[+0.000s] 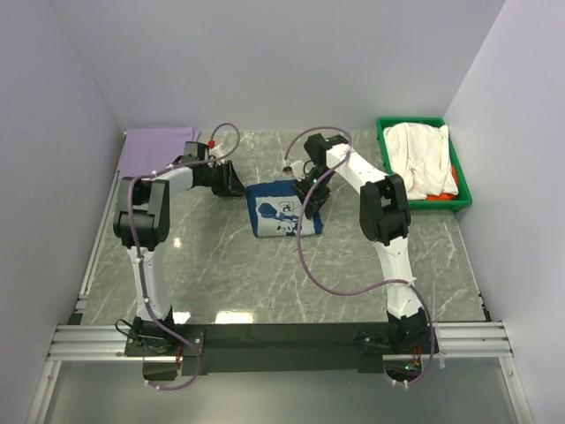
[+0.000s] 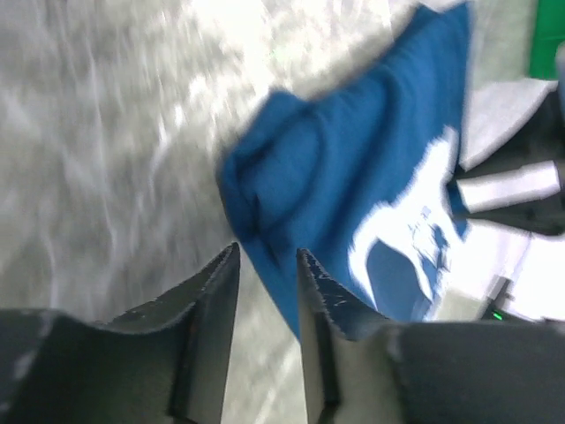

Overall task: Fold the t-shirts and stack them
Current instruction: Fold the tshirt

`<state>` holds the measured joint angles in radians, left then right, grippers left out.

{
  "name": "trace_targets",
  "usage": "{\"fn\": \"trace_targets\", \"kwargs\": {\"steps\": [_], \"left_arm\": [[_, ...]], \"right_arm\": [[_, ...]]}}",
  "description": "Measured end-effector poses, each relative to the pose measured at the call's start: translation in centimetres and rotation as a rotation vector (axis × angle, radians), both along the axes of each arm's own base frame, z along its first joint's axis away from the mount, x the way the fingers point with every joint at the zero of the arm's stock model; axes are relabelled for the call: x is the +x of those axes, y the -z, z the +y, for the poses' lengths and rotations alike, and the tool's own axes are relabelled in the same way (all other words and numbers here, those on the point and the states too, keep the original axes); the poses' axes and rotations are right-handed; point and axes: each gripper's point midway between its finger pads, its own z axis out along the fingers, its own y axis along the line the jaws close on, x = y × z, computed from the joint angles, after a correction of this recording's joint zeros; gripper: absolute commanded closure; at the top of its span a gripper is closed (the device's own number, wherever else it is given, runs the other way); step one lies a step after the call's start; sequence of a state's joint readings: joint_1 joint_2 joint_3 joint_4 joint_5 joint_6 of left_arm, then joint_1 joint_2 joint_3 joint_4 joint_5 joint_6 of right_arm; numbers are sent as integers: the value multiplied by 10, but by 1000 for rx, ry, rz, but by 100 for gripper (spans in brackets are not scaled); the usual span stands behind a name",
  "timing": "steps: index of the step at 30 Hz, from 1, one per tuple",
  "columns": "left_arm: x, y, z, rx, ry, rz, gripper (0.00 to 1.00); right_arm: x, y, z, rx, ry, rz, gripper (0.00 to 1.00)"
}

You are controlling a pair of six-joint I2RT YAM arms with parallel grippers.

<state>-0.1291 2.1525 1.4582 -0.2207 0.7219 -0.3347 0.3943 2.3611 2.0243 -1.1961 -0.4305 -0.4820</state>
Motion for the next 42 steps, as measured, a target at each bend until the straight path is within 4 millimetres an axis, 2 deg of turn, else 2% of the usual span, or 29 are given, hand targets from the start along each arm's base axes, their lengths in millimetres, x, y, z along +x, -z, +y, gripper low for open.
{"fn": "trace_targets", "kwargs": {"steps": [3,6,9,12,14,16,20,23,27,28,33,35,39,42], "left_arm": [[-9,-24,7,-54,-3,-14,61],[-9,-70,5,-122,7,-82,67],[-22,-118,-15,-207,49,-151,77],[-47,-135,-43,-278,110,-147,84],[-69,-128,-66,-317,157,-88,87],[-90,-109,-84,-335,194,-7,89],[-112,-73,-108,-327,241,124,90],[-116,-41,-109,-299,229,204,90],[-113,13,-89,-212,150,310,85],[-113,18,-84,-221,145,339,84],[-88,16,-70,-215,142,288,77],[-86,14,-65,-208,156,254,75],[-102,-4,-55,-187,204,177,72],[-120,-30,-51,-188,242,123,72]], "right_arm": [[14,-16,6,41,-6,-60,53],[11,-41,15,142,3,-83,53],[-12,-74,23,262,23,-61,55],[-28,-93,29,357,51,-9,58],[-31,-93,36,412,82,52,59],[-29,-85,38,446,121,112,59],[-16,-47,33,458,224,222,59],[-9,-21,27,440,290,270,59],[-8,3,21,406,380,319,59],[-7,3,21,406,402,332,59],[-3,4,19,409,459,355,60],[-5,2,19,419,457,356,60],[-16,-6,14,422,426,323,59],[-28,-23,14,437,396,303,59]]}}
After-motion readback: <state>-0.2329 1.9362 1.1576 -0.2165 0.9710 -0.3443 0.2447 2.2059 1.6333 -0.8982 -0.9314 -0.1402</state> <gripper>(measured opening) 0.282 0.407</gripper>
